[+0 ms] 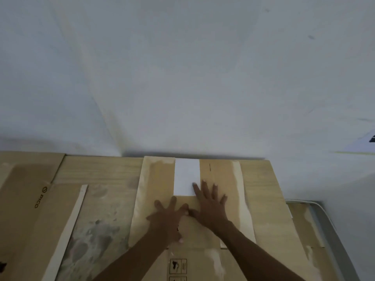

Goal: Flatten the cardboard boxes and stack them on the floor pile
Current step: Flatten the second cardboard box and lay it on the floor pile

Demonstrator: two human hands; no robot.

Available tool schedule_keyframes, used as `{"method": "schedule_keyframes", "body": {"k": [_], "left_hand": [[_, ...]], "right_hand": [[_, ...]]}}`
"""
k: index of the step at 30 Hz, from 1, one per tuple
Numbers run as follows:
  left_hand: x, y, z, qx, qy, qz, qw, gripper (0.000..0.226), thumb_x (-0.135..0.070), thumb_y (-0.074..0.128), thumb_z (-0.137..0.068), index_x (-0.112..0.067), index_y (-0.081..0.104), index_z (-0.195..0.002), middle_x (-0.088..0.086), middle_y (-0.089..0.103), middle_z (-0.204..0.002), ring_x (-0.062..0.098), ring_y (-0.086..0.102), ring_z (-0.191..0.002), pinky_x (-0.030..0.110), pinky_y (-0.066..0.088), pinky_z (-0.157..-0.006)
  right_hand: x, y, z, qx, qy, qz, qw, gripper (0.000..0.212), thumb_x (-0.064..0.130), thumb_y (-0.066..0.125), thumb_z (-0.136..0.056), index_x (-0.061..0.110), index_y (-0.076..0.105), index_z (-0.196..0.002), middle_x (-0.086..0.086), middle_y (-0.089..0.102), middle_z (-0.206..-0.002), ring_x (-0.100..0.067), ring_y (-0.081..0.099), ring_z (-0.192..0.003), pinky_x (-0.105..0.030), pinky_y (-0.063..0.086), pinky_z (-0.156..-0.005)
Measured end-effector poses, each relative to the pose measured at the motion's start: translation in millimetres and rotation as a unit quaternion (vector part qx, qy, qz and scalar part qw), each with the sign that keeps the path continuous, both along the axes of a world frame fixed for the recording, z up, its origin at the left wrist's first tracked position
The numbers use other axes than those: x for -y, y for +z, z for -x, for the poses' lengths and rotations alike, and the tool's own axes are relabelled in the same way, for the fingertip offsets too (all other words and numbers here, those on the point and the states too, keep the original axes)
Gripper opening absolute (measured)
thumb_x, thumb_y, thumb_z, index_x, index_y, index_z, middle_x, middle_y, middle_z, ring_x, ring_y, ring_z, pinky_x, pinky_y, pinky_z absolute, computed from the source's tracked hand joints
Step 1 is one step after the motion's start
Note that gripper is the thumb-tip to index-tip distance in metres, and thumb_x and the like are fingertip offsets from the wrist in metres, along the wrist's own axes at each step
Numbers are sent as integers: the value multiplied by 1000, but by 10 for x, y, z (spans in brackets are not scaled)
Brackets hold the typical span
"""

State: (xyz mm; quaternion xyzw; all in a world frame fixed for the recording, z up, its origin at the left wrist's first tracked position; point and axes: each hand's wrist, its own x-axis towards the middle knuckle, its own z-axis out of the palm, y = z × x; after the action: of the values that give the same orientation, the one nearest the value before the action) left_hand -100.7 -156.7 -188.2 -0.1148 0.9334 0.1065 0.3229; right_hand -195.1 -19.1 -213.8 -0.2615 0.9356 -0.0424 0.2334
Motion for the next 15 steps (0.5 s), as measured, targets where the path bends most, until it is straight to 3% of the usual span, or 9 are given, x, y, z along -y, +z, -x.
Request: {"method": "schedule_keyframes", "body": {"k": [2,3,5,7,8,10,13,15], "left_hand": [[102,24,221,-76,-20,42,996,68,-57,60,-86,-34,31,-142,5,27,-151,40,30,-131,62,39,-100],[171,20,338,-85,-21,48,995,71,-57,59,-87,-34,27,-145,7,23,-154,39,27,-135,64,35,-103],[292,-18,526,-41,27,15,999,98,-57,67,-82,-42,1,-153,3,-8,-163,42,1,-146,73,22,-106],[354,-79,647,6,54,-14,998,112,-53,74,-78,-48,-11,-151,-2,-23,-161,44,-14,-146,77,19,-104],[367,-104,691,16,51,-16,998,114,-52,76,-76,-48,-10,-150,-2,-24,-161,45,-14,-145,78,21,-103],[382,-68,769,14,36,-6,999,118,-53,81,-70,-47,-5,-151,1,-18,-160,45,-7,-144,75,31,-99],[450,-100,967,-68,-9,40,997,102,-57,76,-71,-41,13,-150,9,2,-157,40,12,-140,65,37,-100],[498,-193,1082,-99,-10,29,995,108,-64,71,-72,-42,3,-153,9,-10,-162,40,1,-146,73,24,-105]], "right_hand": [[117,-12,132,1,-7,-5,1000,93,73,49,-81,37,0,-152,-3,-6,-163,-45,-9,-146,-68,2,-111],[161,13,189,-11,-9,0,1000,90,70,54,-80,36,10,-150,-5,6,-161,-47,3,-144,-66,9,-112],[274,64,326,-33,-8,3,999,88,64,63,-78,34,18,-147,-5,17,-156,-47,16,-140,-65,18,-111],[384,62,548,7,-30,-12,999,113,62,71,-72,35,-4,-152,-4,-8,-162,-48,-5,-145,-74,11,-107],[424,58,668,44,-45,-23,998,128,63,76,-64,38,-16,-150,0,-21,-161,-45,-17,-144,-77,7,-104],[483,37,842,86,-56,-41,994,144,66,81,-51,41,-24,-146,5,-30,-158,-40,-26,-143,-79,5,-101],[538,44,899,80,-57,-56,994,136,62,80,-59,38,-20,-149,5,-25,-160,-41,-21,-145,-79,12,-103],[571,-3,896,75,-64,-54,994,133,61,80,-62,37,-18,-149,5,-22,-160,-42,-18,-145,-78,16,-104]]}}
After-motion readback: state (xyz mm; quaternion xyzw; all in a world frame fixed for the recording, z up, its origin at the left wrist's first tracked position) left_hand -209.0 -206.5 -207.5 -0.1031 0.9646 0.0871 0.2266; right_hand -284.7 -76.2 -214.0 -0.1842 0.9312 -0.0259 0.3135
